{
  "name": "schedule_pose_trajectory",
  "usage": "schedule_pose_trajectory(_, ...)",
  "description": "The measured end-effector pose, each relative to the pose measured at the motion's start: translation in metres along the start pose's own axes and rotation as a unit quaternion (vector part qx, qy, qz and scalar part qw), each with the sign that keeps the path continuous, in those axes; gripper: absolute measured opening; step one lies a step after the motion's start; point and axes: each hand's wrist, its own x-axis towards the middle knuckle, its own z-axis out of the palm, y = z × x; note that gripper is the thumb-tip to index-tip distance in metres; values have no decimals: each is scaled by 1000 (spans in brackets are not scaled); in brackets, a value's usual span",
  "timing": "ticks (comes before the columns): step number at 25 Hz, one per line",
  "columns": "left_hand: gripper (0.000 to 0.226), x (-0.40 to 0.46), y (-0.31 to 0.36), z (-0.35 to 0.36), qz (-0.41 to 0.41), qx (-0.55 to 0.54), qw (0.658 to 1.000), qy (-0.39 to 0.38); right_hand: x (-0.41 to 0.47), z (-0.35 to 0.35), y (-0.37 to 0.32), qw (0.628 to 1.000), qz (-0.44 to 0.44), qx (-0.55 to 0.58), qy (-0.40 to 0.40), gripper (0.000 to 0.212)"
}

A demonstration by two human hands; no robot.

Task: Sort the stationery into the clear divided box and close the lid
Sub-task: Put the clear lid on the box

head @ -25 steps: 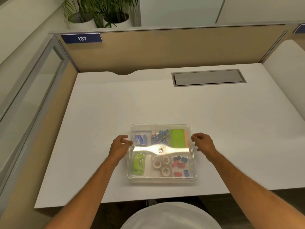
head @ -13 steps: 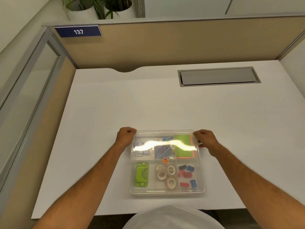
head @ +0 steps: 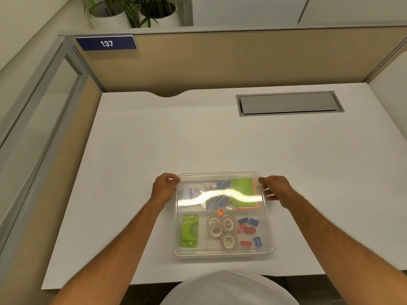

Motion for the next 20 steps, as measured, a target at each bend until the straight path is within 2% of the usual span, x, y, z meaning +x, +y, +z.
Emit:
schedule_pose_trajectory(7, 24, -51, -40, -18, -19, -5, 996, -85, -38, -9, 49, 999, -8, -27, -45, 16)
schedule_pose_trajectory(14, 22, -64, -43, -9, -39, -24, 998, -33, -47, 1, 53, 1000, 1, -7, -4, 15)
schedule_pose_trajectory(20, 27, -91, -62, -15, 23, 2, 999, -40, -66, -13, 74, 999, -21, -27, -41, 10)
